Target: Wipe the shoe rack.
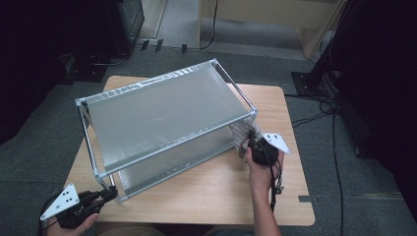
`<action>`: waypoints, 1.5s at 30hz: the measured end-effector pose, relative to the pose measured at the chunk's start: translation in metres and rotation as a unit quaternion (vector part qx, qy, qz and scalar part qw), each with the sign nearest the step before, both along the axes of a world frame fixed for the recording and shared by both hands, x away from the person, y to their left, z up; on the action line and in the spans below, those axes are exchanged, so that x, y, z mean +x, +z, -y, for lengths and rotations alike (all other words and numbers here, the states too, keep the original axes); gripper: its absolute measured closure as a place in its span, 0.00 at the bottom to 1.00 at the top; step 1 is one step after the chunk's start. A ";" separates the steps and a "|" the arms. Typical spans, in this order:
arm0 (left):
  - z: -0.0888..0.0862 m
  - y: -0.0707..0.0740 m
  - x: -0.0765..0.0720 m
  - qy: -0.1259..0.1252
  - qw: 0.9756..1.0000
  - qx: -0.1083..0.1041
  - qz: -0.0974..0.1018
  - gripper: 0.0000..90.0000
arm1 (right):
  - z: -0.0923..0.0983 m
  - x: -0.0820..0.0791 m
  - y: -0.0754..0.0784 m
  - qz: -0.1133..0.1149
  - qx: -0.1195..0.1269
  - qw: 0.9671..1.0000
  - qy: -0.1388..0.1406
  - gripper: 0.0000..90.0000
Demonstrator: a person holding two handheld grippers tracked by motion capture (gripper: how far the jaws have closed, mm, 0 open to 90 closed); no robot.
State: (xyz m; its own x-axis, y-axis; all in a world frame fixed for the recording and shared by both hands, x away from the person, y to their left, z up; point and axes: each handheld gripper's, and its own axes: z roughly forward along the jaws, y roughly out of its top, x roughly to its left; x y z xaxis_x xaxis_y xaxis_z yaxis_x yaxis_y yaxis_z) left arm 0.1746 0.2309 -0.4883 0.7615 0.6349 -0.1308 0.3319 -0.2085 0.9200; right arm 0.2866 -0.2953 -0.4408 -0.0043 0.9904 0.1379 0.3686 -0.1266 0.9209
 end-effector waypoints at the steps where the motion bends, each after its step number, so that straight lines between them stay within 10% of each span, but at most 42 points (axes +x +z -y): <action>1: 0.000 0.000 0.000 -0.001 1.000 -0.001 -0.001 0.89 | -0.001 -0.002 0.005 0.009 0.003 1.000 -0.001 0.83; 8: -0.002 -0.001 0.000 -0.005 1.000 -0.004 0.000 0.88 | -0.005 -0.010 0.019 0.031 -0.016 0.999 0.005 0.83; 19: -0.002 -0.002 0.001 -0.006 1.000 -0.008 -0.003 0.88 | 0.002 0.006 -0.063 -0.102 -0.023 0.995 0.001 0.83; 33: -0.002 -0.002 0.001 -0.008 1.000 -0.009 -0.003 0.88 | -0.002 -0.013 0.009 0.018 -0.022 1.000 0.010 0.83; 45: -0.002 -0.004 0.001 -0.006 1.000 -0.013 -0.006 0.88 | 0.007 0.000 -0.063 -0.093 -0.020 0.995 0.012 0.82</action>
State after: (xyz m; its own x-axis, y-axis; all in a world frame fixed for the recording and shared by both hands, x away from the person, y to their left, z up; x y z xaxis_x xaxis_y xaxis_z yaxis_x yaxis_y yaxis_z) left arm 0.1755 0.2333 -0.4918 0.7671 0.6224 -0.1555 0.3402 -0.1892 0.9211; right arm 0.2863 -0.3024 -0.5041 -0.0060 0.9951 0.0988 0.5363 -0.0802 0.8402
